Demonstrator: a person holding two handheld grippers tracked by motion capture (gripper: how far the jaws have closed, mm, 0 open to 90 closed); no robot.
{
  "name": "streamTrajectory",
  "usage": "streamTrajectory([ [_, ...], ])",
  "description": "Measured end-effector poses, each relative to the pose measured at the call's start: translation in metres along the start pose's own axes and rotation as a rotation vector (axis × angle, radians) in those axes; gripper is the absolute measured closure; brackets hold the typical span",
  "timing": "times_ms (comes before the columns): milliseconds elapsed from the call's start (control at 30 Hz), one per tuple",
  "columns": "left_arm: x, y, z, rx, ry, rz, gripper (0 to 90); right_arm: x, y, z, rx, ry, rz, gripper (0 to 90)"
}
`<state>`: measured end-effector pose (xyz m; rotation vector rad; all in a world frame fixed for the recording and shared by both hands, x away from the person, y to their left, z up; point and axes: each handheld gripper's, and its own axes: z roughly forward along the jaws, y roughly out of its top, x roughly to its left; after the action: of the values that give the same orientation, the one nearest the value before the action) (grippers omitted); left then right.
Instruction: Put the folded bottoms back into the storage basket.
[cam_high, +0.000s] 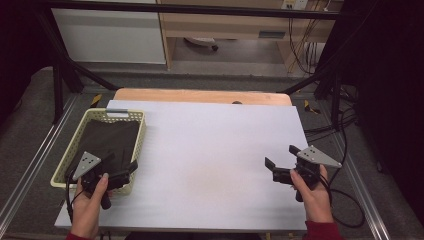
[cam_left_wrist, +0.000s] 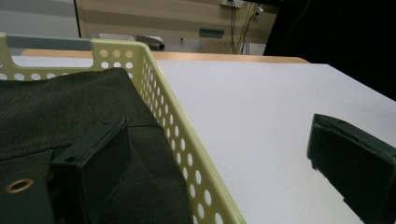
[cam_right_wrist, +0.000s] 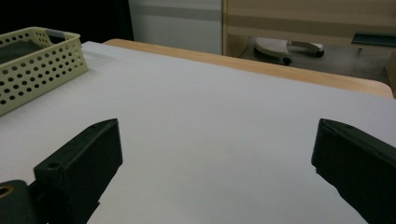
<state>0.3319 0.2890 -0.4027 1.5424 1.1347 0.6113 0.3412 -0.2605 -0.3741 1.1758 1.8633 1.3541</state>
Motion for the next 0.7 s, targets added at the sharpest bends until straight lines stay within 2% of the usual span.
streamTrajectory([
  [167,0.000,0.000,-0.001,0.001,0.005,0.001,6.7,-0.002,-0.016,-0.002,0.019,0.004,0.027,3.3],
  [333,0.000,0.000,0.000,0.007,0.004,0.001,6.7,0.001,-0.034,0.000,0.066,0.016,0.028,3.1],
  [500,-0.001,0.001,-0.001,0.006,0.011,0.008,6.8,0.009,-0.044,0.006,0.083,0.056,0.052,3.5],
  [633,-0.004,0.003,-0.002,0.005,0.003,0.017,7.2,0.017,-0.046,0.017,0.097,0.079,0.048,3.6],
  [700,-0.006,0.004,-0.002,0.007,0.000,0.025,7.2,0.022,-0.048,0.022,0.114,0.082,0.030,3.7],
])
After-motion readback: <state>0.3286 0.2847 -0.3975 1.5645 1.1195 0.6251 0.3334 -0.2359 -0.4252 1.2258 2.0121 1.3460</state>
